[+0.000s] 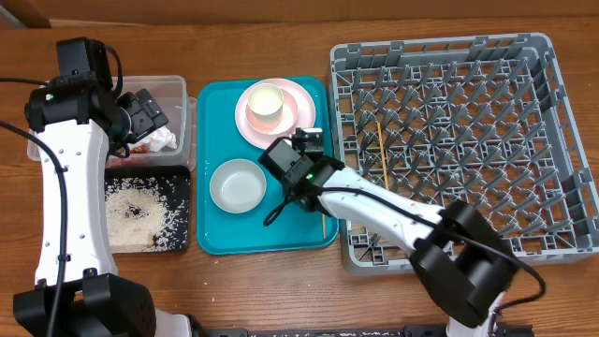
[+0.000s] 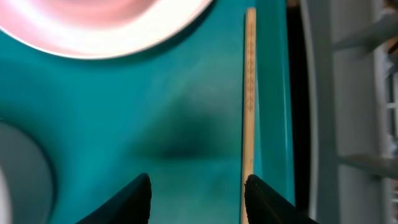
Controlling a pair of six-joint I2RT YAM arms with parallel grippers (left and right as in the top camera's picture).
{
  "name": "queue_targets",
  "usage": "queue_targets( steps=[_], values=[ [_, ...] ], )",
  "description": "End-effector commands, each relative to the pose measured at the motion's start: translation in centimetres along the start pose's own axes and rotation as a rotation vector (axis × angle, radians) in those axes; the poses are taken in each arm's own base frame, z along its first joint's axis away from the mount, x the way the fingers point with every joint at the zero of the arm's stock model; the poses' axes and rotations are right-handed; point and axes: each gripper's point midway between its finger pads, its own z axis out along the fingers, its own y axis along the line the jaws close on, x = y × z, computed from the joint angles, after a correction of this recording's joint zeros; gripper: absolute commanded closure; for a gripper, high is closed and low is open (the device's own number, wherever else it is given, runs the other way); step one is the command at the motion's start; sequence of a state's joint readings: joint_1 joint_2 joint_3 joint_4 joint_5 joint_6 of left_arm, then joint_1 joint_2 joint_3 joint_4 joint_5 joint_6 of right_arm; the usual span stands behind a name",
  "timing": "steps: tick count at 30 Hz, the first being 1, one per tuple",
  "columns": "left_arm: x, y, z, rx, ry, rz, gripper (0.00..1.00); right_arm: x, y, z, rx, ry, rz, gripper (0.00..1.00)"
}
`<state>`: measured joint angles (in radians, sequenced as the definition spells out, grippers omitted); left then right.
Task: Sort waste into correct bins and load items into the dishwasher
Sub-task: 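Reach the right gripper back to the second chopstick and grasp it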
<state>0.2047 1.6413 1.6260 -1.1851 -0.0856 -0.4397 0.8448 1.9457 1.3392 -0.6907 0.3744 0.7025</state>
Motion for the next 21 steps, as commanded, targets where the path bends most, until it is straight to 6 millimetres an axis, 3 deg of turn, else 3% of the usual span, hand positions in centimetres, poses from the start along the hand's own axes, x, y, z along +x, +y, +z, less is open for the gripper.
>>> queue_targets(
  steps=[1,5,14,16,21],
  values=[
    [-0.5,-0.4,-0.5,0.014,-0.017,-0.014,0.0,0.1,-0.5,1.2,0.038,-0.012,0.011,0.5],
    [-0.5,-0.4,-0.5,0.014,-0.016,-0.014,0.0,0.4,-0.8,2.3,0.065,-0.011,0.008,0.5],
    [-0.5,-0.4,-0.5,0.014,-0.017,-0.014,0.0,0.4,-1.0,2.5,0.07,-0.007,0.01,0.48],
    [-0.5,-0.4,-0.5,0.014,-0.017,-0.014,0.0,0.4,-1.0,2.5,0.071,-0.007,0.026,0.38],
    [-0.5,-0.4,-0.5,0.014,-0.017,-0.014,0.0,0.5,-1.1,2.5,0.069,0.001,0.056,0.34]
  ],
)
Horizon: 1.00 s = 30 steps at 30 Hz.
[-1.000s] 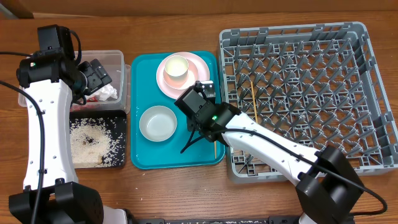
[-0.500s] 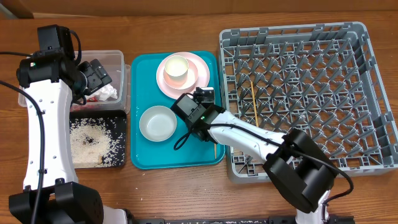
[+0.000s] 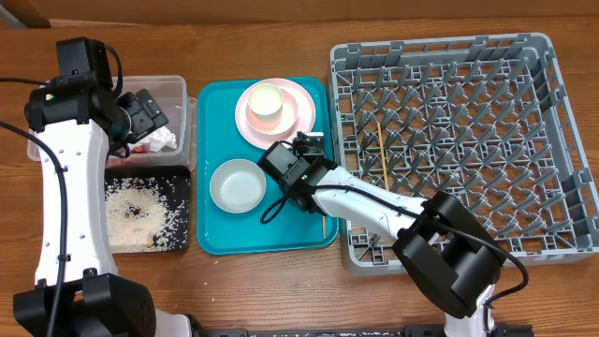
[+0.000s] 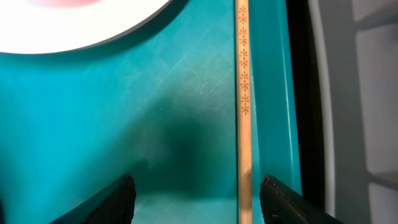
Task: Sort waste into correct bins and load items into the dishwasher
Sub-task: 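Reach the right gripper back to the second chopstick and grasp it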
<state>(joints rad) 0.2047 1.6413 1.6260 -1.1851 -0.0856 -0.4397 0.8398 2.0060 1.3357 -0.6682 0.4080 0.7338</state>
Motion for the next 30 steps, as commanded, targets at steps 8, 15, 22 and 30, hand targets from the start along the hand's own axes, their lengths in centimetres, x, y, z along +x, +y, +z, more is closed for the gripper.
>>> queue_targets(
  steps=[8,15,22,30],
  values=[
    [-0.5,-0.4,-0.5,0.014,-0.017,-0.014,0.0,0.4,-1.7,1.6,0.001,0.061,0.102,0.35],
    [-0.5,-0.4,-0.5,0.014,-0.017,-0.014,0.0,1.5,-0.6,1.5,-0.065,0.135,0.108,0.44],
    [-0.5,-0.4,-0.5,0.014,-0.017,-0.014,0.0,1.7,-0.4,1.5,-0.077,0.146,0.108,0.56],
    [-0.5,-0.4,-0.5,0.014,-0.016,-0.014,0.0,1.7,-0.4,1.5,-0.074,0.145,0.107,0.6]
  ],
)
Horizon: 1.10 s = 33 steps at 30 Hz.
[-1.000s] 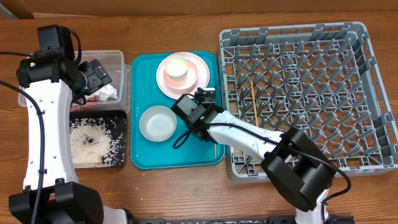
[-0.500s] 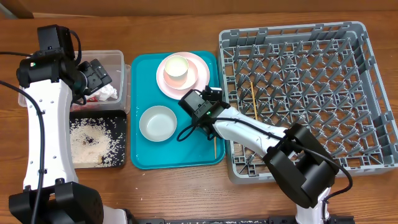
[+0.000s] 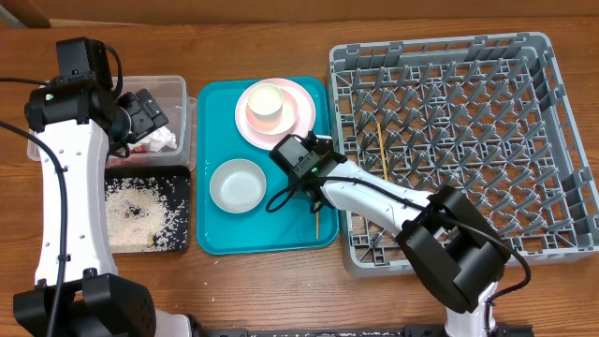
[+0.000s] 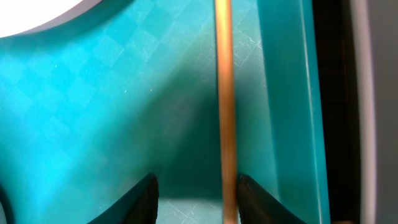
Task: Sort waste into correct bins and load items into the dishwasher
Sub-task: 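Reach the right gripper back to the second chopstick and grasp it, then carry the second chopstick into the dish rack and release it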
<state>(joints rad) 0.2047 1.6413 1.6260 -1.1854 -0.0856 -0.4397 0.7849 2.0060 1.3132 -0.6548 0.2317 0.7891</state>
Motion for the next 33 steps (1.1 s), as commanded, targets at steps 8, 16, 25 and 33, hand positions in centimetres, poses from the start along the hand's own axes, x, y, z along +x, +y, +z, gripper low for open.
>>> queue_targets(
  steps=[8,16,25,33],
  values=[
    [-0.6,-0.4,-0.5,0.014,-0.017,-0.014,0.0,0.6,-0.8,1.2,0.009,0.002,0.008,0.68],
    [-0.5,-0.4,-0.5,0.014,-0.017,-0.014,0.0,0.6,-0.8,1.1,0.008,0.001,0.008,0.93],
    [-0.6,-0.4,-0.5,0.014,-0.017,-0.014,0.0,-3.1,0.7,-4.4,-0.055,-0.063,-0.014,0.96],
    [-0.6,-0.4,-0.5,0.014,-0.017,-0.014,0.0,-6.6,-0.4,-12.8,-0.143,-0.188,-0.098,0.96]
  ],
)
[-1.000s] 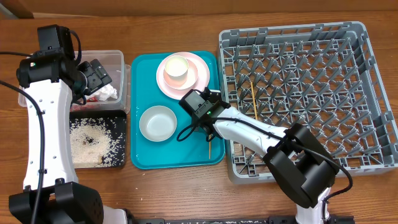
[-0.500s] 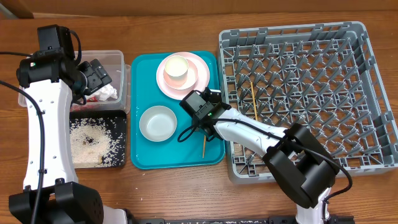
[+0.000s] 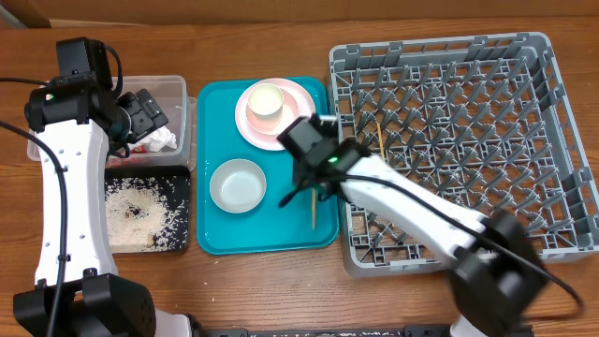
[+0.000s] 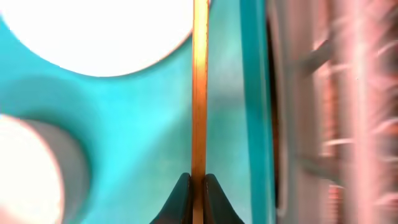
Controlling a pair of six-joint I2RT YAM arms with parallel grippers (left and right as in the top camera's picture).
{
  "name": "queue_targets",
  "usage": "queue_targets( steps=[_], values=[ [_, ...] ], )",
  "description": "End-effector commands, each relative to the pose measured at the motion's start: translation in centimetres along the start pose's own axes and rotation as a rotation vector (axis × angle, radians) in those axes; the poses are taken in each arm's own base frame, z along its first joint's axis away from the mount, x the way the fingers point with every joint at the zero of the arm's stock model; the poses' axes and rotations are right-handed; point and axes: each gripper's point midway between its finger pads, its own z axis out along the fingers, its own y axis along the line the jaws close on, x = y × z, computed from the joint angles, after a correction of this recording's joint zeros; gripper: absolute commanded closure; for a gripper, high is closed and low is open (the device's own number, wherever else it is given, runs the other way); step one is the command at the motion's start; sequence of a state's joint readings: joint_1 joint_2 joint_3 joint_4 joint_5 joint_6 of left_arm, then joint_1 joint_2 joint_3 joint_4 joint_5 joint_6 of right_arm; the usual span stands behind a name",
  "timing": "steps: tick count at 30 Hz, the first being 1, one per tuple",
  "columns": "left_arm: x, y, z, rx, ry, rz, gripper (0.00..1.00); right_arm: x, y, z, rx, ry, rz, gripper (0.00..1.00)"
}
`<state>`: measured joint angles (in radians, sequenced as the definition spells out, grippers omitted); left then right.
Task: Sort waste into correct bins and load items into the dishwasher
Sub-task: 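Carry the second chopstick into the dish rack and release it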
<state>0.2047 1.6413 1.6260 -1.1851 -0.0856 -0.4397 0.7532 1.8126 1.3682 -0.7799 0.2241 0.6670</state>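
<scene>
A wooden chopstick (image 4: 199, 93) runs straight up the right wrist view, and my right gripper (image 4: 199, 186) is shut on it above the teal tray (image 4: 124, 143). From overhead its lower end (image 3: 314, 213) pokes out below the right gripper (image 3: 318, 178), near the tray's right edge. A second chopstick (image 3: 382, 150) lies in the grey dishwasher rack (image 3: 449, 140). On the tray stand a pink plate with a cup (image 3: 267, 108) and a white bowl (image 3: 237, 184). My left gripper (image 3: 150, 110) hangs over the clear waste bin (image 3: 159, 117); its jaws are not readable.
A black bin (image 3: 148, 208) holding rice scraps sits below the clear bin at the left. The rack fills the right half of the wooden table (image 3: 281, 281), its wall close beside the tray's right rim (image 3: 332, 187).
My right gripper has shut on the chopstick, which was between its open fingers on the tray floor. It now holds the stick higher, with plate and bowl back in view.
My right gripper was open low over the tray with the chopstick by its right finger. It then sat wider around the stick, then closer with the stick between the fingers. Now it is shut on the stick. The left arm stayed over the clear bin throughout.
</scene>
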Motion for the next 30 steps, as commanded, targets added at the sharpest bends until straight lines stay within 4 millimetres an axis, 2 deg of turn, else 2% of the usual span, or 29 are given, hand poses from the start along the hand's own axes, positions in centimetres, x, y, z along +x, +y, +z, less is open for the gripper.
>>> queue_targets(
  steps=[1,3,7,11,15,21,30],
  values=[
    [-0.5,-0.4,-0.5,0.014,-0.017,-0.014,0.0,-3.8,-0.7,-5.9,-0.062,-0.122,-0.043,0.96],
    [-0.5,-0.4,-0.5,0.014,-0.017,-0.014,0.0,-4.4,-1.8,-7.3,-0.056,-0.141,-0.063,0.96],
    [-0.5,-0.4,-0.5,0.014,-0.017,-0.014,0.0,-5.4,-5.6,-9.2,0.043,-0.174,-0.093,0.96],
    [-0.5,-0.4,-0.5,0.014,-0.017,-0.014,0.0,-5.2,-8.8,-8.8,0.122,-0.118,-0.172,0.96],
    [-0.5,-0.4,-0.5,0.014,-0.017,-0.014,0.0,-4.8,-11.7,-8.3,0.18,-0.06,-0.147,0.96],
    [-0.5,-0.4,-0.5,0.014,-0.017,-0.014,0.0,-4.6,-13.9,-7.7,0.214,-0.032,-0.109,0.96],
    [-0.5,-0.4,-0.5,0.014,-0.017,-0.014,0.0,-4.0,-14.2,-6.6,0.219,-0.021,-0.129,0.96]
  ],
)
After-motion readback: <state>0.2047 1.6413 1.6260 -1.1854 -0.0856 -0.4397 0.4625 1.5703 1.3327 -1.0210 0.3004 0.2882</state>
